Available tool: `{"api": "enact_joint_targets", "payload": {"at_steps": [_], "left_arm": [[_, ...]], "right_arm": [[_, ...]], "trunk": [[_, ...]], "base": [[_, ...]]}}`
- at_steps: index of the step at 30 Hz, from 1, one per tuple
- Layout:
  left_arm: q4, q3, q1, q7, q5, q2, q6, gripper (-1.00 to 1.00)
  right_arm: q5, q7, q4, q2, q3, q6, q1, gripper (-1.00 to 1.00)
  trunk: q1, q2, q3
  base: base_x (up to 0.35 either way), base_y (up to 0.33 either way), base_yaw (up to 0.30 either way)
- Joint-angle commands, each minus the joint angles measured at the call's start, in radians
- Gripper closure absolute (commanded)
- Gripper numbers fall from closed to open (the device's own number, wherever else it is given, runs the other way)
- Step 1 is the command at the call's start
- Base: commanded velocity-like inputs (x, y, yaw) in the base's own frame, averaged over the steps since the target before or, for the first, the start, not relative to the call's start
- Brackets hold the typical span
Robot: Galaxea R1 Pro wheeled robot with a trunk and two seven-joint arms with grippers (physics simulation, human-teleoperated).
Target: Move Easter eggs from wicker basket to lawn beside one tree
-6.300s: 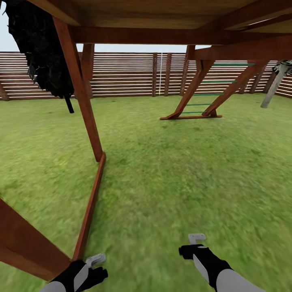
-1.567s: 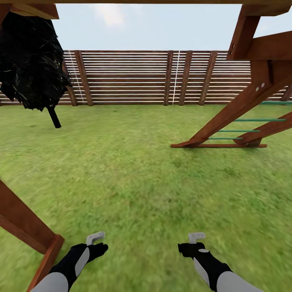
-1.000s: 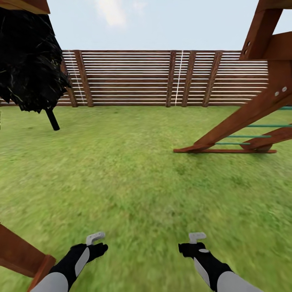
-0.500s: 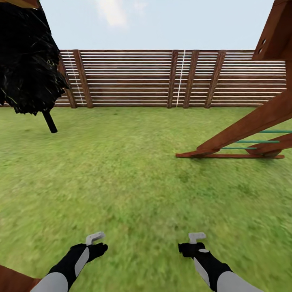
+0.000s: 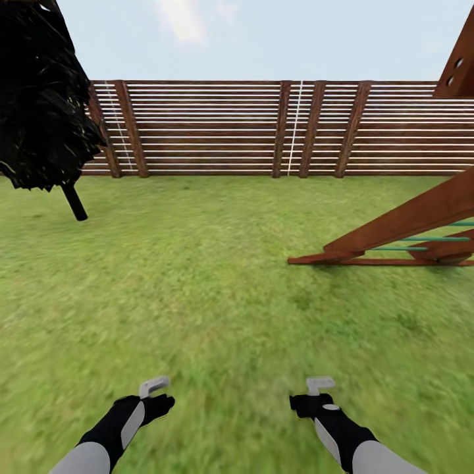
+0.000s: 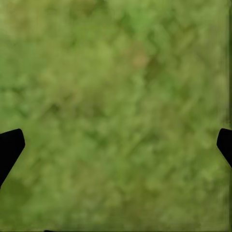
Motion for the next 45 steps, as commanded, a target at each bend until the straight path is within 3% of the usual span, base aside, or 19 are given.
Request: {"api": "enact_joint_targets", "payload": {"at_steps": [1, 45], "left_arm": [[-0.002, 0.003, 0.0, 0.001, 0.01, 0.0, 0.006, -1.0], [0.012, 0.003, 0.0, 0.004, 0.01, 0.0, 0.006, -1.0]], "right_arm": [[-0.001, -0.005, -0.002, 0.0, 0.006, 0.005, 0.0, -1.0], [-0.001, -0.006, -0.002, 0.006, 0.006, -0.01, 0.001, -1.0]], "trunk": [[0.001, 0.0, -0.001], [0.001, 0.0, -0.001]], "base": [[0.336, 0.0, 0.0], [0.336, -0.067, 0.009]]}}
